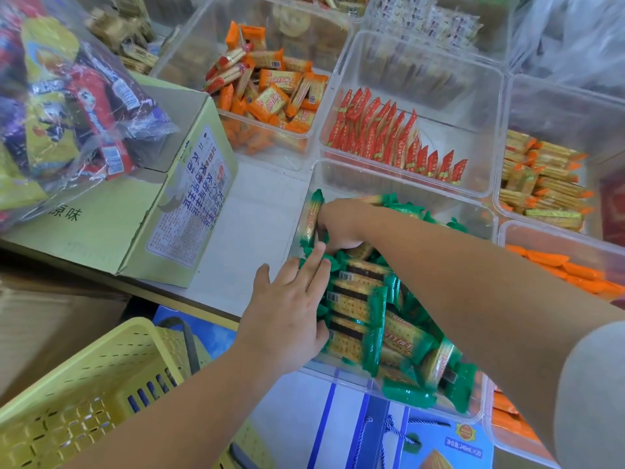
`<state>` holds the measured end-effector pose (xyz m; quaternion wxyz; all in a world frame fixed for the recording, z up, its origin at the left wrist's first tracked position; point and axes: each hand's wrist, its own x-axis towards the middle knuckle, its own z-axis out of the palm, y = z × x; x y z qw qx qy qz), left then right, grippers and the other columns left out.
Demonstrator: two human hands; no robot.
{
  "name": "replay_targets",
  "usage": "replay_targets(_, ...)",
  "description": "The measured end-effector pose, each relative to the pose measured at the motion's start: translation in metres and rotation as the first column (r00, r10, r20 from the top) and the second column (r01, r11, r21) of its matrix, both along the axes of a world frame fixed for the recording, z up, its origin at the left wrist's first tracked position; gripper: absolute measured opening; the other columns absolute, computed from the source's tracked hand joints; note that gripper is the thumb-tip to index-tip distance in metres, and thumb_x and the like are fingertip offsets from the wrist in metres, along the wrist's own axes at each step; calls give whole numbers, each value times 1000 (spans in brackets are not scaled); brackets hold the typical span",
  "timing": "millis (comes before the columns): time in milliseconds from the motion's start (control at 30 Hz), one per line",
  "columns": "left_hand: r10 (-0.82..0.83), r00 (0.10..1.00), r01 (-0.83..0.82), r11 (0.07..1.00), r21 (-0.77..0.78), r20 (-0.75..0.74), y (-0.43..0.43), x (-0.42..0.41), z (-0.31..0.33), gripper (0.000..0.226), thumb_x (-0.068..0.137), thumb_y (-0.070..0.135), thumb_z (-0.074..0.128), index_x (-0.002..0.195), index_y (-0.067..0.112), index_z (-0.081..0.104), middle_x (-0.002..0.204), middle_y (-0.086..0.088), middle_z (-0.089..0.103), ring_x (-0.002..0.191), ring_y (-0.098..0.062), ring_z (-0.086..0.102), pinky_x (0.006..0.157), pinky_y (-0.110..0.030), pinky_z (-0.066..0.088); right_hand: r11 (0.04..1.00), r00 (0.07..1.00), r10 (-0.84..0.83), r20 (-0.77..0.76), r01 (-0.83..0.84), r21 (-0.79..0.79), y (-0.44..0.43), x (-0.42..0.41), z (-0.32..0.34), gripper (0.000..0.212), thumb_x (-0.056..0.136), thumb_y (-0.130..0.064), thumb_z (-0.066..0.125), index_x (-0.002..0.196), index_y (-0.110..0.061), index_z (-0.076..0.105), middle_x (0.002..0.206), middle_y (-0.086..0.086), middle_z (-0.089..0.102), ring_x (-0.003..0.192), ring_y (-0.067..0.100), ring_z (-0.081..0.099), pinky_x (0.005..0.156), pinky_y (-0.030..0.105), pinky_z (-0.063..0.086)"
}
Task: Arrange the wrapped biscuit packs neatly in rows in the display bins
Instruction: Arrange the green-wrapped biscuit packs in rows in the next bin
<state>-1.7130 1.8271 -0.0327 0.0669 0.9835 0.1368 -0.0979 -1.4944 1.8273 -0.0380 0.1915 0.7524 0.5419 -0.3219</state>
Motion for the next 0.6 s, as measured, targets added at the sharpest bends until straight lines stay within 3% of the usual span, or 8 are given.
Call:
replay_targets(200, 8, 1000, -7, 1000, 27, -26, 0, 1, -2, 97, 77, 55, 56, 158, 20, 18, 162, -9, 28, 136, -27, 36, 101, -60, 35, 975, 998, -26, 55, 13, 223, -12, -2, 3, 24, 79, -39, 72, 95, -20, 71, 83, -1, 67, 74, 23, 64, 63, 35, 58)
replay_targets(333, -5, 999, 8, 999, 50, -49, -1, 1, -4, 91, 80, 57, 50, 158, 24, 18, 163, -9, 25, 138, -27, 30, 103, -60, 29, 938, 998, -67, 13, 59, 342, -21, 4, 10, 24, 72, -38, 74, 84, -27, 57, 77, -7, 59, 74, 23, 60, 49, 27, 36)
replay_targets(400, -10, 998, 13, 998, 55, -54, 0, 1, -6, 91, 81, 57, 48, 159, 23, 14, 165, -9, 20, 140, -27, 27, 104, -60, 27, 930, 998, -61, -8, 59, 362, -26, 3, 14, 28, 73, -35, 75, 94, -27, 58, 81, -7, 62, 78, 24, 60, 52, 30, 38)
replay_targets(500, -12, 998, 14, 999, 50, -55, 0, 1, -7, 93, 83, 57, 46, 159, 21, 8, 167, -10, 12, 144, -26, 23, 106, -61, 25, 929, 998, -54, -39, 65, 365, -32, 1, 18, 48, 78, -29, 73, 124, -19, 63, 104, 2, 71, 92, 26, 64, 70, 38, 54)
replay_targets(600, -6, 998, 9, 999, 51, -61, 0, 1, -8, 93, 85, 58, 44, 160, 18, 6, 167, -10, 8, 146, -26, 19, 108, -59, 27, 904, 991, -73, -112, 113, 412, -40, 0, 20, 40, 83, -22, 70, 123, -20, 69, 113, 1, 71, 102, 25, 63, 78, 35, 52)
